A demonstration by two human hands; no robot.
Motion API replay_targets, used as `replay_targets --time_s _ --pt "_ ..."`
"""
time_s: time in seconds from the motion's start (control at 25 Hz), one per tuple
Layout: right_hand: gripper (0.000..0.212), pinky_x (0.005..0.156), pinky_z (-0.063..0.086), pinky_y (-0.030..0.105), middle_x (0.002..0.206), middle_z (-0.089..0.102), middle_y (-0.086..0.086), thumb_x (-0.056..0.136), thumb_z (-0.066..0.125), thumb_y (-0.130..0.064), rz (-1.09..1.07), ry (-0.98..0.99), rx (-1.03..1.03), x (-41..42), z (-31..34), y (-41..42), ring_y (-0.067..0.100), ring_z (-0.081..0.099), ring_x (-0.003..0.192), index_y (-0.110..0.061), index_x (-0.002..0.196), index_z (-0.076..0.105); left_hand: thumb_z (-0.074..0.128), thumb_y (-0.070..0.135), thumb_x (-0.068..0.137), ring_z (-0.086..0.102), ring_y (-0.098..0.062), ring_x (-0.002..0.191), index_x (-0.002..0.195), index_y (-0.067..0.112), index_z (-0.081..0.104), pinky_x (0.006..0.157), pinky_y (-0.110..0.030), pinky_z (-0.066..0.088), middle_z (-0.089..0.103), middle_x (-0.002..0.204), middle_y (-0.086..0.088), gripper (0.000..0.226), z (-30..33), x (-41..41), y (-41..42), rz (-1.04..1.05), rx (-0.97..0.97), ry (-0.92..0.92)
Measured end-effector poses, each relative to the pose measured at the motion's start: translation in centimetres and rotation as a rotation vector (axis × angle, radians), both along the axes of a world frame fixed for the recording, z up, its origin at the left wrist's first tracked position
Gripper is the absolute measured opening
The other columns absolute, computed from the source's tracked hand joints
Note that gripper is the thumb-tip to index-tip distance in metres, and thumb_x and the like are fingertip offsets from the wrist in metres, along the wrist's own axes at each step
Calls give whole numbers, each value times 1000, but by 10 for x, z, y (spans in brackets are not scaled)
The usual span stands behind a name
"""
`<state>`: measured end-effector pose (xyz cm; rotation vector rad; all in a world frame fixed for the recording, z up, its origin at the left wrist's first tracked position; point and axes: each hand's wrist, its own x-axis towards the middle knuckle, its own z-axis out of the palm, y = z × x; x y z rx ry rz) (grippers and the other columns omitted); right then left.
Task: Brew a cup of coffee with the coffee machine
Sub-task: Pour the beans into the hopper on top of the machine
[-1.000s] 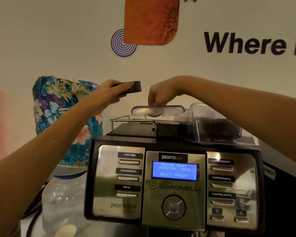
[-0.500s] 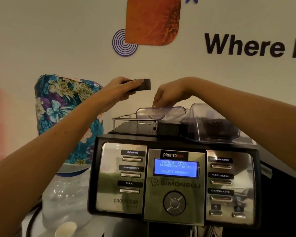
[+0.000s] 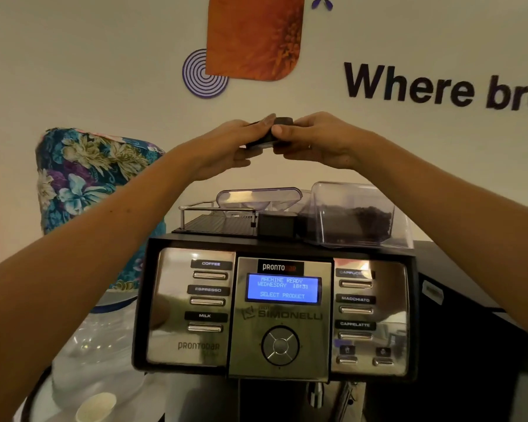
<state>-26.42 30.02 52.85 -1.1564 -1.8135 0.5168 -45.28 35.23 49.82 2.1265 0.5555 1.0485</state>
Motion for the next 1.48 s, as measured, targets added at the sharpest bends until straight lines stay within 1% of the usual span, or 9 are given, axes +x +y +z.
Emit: replay_targets --time_s 0.16,0.32,0.4,0.52,0.68,0.92,1.2,1.32,1.48 --pt "69 84 54 27 109 67 12 60 79 -40 -144 20 -7 32 -1 -11 19 67 99 0 113 60 38 72 76 33 -27 137 146 13 28 110 -42 30 34 151 -8 91 -7 1 3 146 25 387" --pt "62 84 54 29 112 63 11 69 78 -31 -330 -23 -40 79 -6 -20 20 63 101 -2 119 57 27 68 88 53 -20 110 123 18 59 100 -35 39 55 124 -7 68 -18 -2 8 232 43 689" --pt "57 83 53 28 114 62 9 71 78 -25 -374 -73 -64 98 -12 -23 20 60 104 -4 120 57 39 54 94 56 -17 85 108 14 66 81 -30 43 62 102 -6 51 -19 -1 8 224 45 690" --pt "53 77 50 25 116 60 7 72 78 -17 -433 -215 -27 113 -20 -24 22 57 106 -9 121 57 53 41 92 54 -20 76 105 7 70 70 -31 42 65 91 -10 40 -18 -1 10 199 15 652" --pt "73 93 42 33 132 52 7 70 80 -15 -537 -534 189 118 -20 -19 25 50 117 -14 135 46 57 30 91 53 -24 78 102 5 71 71 -35 40 65 96 -19 31 -19 -1 12 236 21 602" --pt "76 97 46 41 134 51 14 67 81 -8 -455 -1081 598 103 -13 -21 32 49 120 -9 134 46 56 24 92 52 -25 80 104 7 72 72 -36 41 63 112 -24 27 -20 -3 17 253 33 576" --pt "79 77 54 42 146 41 10 72 71 6 -452 -1490 786 87 -12 -18 35 61 103 -17 140 38 55 27 93 57 -23 83 103 12 73 74 -34 45 67 108 -14 25 -23 -2 15 261 78 546" --pt "75 82 54 44 140 47 11 72 76 -5 -455 -1394 747 82 -9 -16 34 58 108 -13 137 41 56 30 93 60 -19 86 105 15 72 79 -34 49 68 106 -7 25 -22 -1 13 274 97 487" --pt "70 83 53 40 110 63 10 66 80 -43 -483 -901 622 66 -5 -17 26 59 100 -8 120 54 61 42 88 54 -19 111 129 13 57 97 -37 44 58 129 -3 50 -19 -2 12 261 137 401"
